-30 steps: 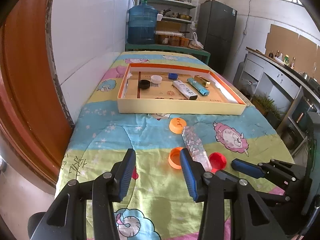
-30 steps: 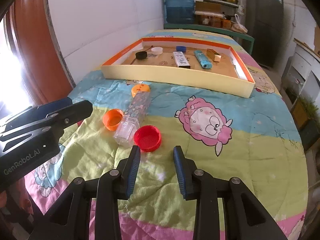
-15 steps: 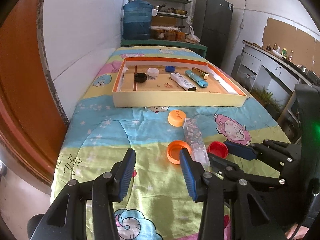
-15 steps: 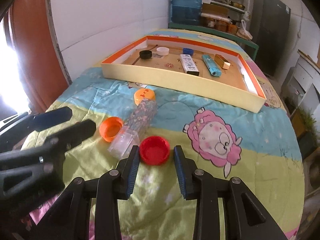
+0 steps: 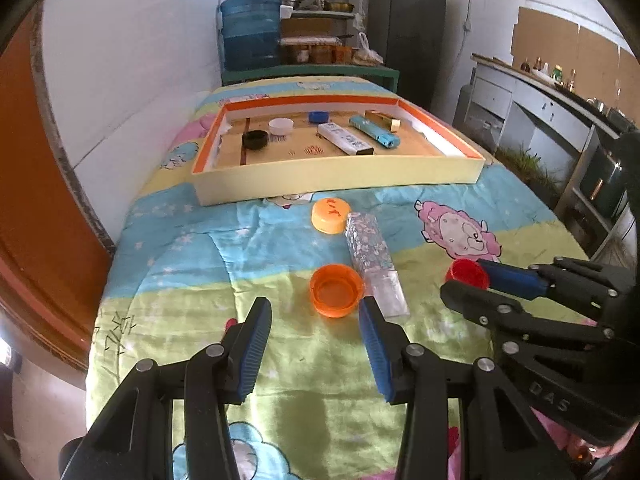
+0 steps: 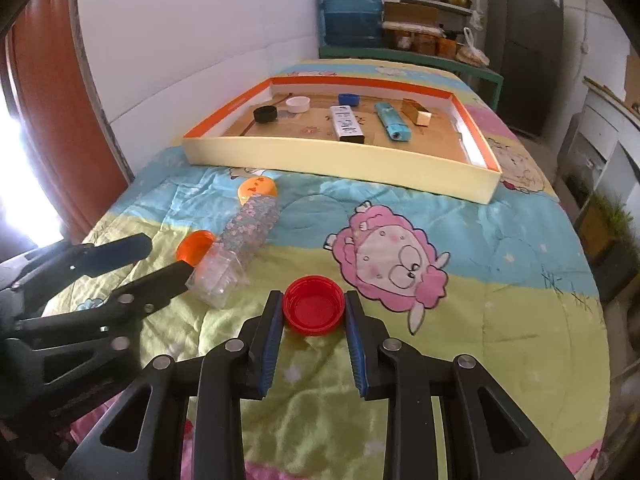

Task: Organize rigid objects
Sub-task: 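Grasp the red cap with the right tool while the left tool grasps the orange cap, then carry the orange cap and red cap with both tools over the box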

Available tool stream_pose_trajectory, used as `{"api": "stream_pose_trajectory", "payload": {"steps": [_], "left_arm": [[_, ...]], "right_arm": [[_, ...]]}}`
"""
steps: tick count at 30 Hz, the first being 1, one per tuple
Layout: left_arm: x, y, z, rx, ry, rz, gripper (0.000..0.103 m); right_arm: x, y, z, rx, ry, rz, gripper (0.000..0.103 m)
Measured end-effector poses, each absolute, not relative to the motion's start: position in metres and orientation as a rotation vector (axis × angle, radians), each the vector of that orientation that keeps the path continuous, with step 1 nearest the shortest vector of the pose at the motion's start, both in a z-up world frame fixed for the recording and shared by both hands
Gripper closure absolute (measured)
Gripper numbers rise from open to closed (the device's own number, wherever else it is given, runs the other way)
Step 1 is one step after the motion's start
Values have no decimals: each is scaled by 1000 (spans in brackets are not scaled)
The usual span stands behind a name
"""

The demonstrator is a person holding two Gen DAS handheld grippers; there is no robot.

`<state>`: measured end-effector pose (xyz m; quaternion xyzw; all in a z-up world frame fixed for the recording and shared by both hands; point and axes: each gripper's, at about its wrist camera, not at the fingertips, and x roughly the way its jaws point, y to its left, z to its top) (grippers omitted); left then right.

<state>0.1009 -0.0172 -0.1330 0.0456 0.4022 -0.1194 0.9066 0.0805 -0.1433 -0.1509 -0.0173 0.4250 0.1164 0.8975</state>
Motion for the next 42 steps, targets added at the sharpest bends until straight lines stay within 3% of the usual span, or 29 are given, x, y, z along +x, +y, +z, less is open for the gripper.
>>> {"api": "stream_pose_trajectory", "payload": {"steps": [12,13,15,16,42], "left_arm": [[117,-28,-141,99,859,-230,58],[117,-27,-141,96,857,-226,59],[117,-25,-141,84,853,-222,72],[117,-23,-140,74,851,-219,73],[122,-13,-74,24,755,-222,73]], "right_arm": [[81,-151,-151,4,875,257,72],[81,-151,-151,4,874,259,72],[82,-151,-151,5,872,259,72],[82,-151,-151,6,872,260,72],[96,-159,-90,14,799,245,73]]}}
